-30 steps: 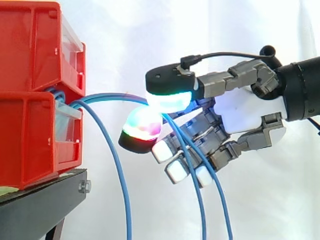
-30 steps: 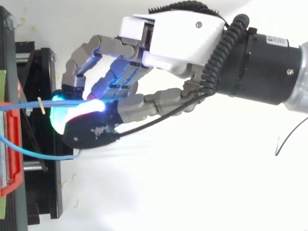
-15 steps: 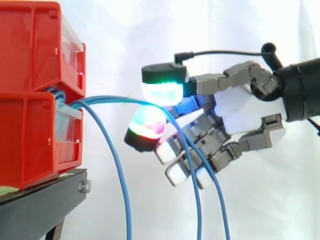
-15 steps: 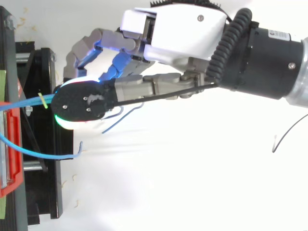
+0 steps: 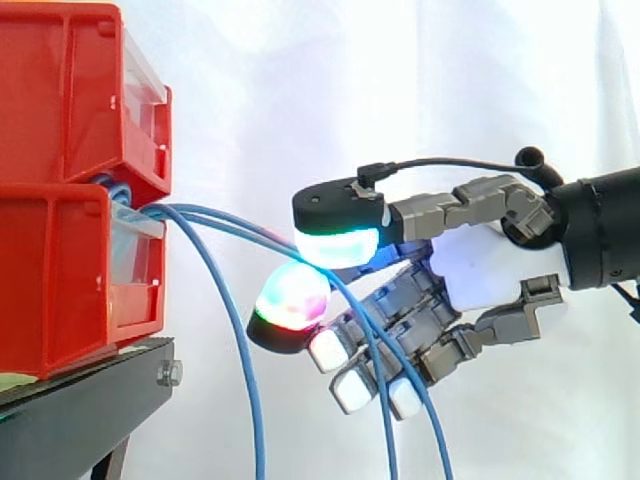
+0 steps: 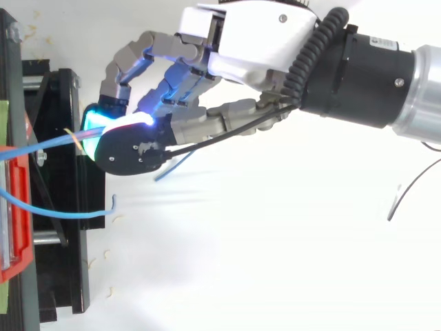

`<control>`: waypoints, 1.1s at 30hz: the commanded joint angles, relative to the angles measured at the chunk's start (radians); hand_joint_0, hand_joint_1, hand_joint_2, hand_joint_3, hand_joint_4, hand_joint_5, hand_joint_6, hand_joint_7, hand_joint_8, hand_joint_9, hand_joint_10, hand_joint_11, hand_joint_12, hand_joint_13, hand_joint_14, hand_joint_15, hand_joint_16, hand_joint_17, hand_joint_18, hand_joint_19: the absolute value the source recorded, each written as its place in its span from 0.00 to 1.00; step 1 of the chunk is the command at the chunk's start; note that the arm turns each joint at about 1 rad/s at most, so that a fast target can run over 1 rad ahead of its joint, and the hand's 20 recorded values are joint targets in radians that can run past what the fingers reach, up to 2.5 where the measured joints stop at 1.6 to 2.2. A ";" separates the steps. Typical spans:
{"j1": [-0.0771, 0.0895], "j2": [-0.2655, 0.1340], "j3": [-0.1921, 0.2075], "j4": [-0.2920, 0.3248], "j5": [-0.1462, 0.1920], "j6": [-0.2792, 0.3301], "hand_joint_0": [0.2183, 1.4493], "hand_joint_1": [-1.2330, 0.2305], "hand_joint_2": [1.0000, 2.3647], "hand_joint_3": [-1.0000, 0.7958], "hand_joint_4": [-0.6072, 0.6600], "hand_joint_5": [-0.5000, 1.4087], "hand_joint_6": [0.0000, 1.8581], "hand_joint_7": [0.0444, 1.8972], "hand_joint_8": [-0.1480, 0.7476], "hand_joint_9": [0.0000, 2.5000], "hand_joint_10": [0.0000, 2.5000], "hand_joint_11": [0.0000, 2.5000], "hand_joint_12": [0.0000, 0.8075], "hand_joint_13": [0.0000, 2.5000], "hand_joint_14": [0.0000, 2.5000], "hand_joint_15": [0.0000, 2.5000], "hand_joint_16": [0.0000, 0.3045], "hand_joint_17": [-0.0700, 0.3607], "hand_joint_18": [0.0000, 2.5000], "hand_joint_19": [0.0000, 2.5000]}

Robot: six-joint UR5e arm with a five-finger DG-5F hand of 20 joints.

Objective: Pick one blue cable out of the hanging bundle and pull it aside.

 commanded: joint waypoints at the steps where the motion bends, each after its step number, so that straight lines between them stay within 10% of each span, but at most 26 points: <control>1: 0.000 0.000 0.011 -0.004 0.000 -0.001 0.40 0.24 0.01 0.47 0.40 0.17 0.52 0.36 0.42 0.35 0.01 0.20 0.45 0.34 0.01 0.21 0.18 0.45 0.30 0.30; 11: 0.003 0.001 0.017 -0.019 0.000 -0.001 0.31 0.26 0.00 0.28 0.47 0.20 0.50 0.40 0.42 0.38 0.01 0.18 0.45 0.35 0.01 0.21 0.18 0.45 0.31 0.31; 16: 0.003 0.001 0.028 -0.022 0.000 -0.001 0.16 0.41 0.00 0.28 0.50 0.21 0.49 0.40 0.49 0.42 0.01 0.15 0.53 0.39 0.01 0.21 0.23 0.52 0.35 0.31; 20: 0.003 0.001 0.040 -0.040 0.000 -0.001 0.25 0.67 0.00 0.28 0.48 0.20 0.48 0.42 0.46 0.42 0.01 0.16 0.48 0.38 0.01 0.21 0.19 0.47 0.31 0.34; 33: 0.004 0.001 0.043 -0.045 0.000 -0.002 0.30 0.30 0.10 0.55 0.49 0.19 0.51 0.36 0.51 0.42 0.01 0.21 0.57 0.40 0.01 0.20 0.24 0.55 0.37 0.30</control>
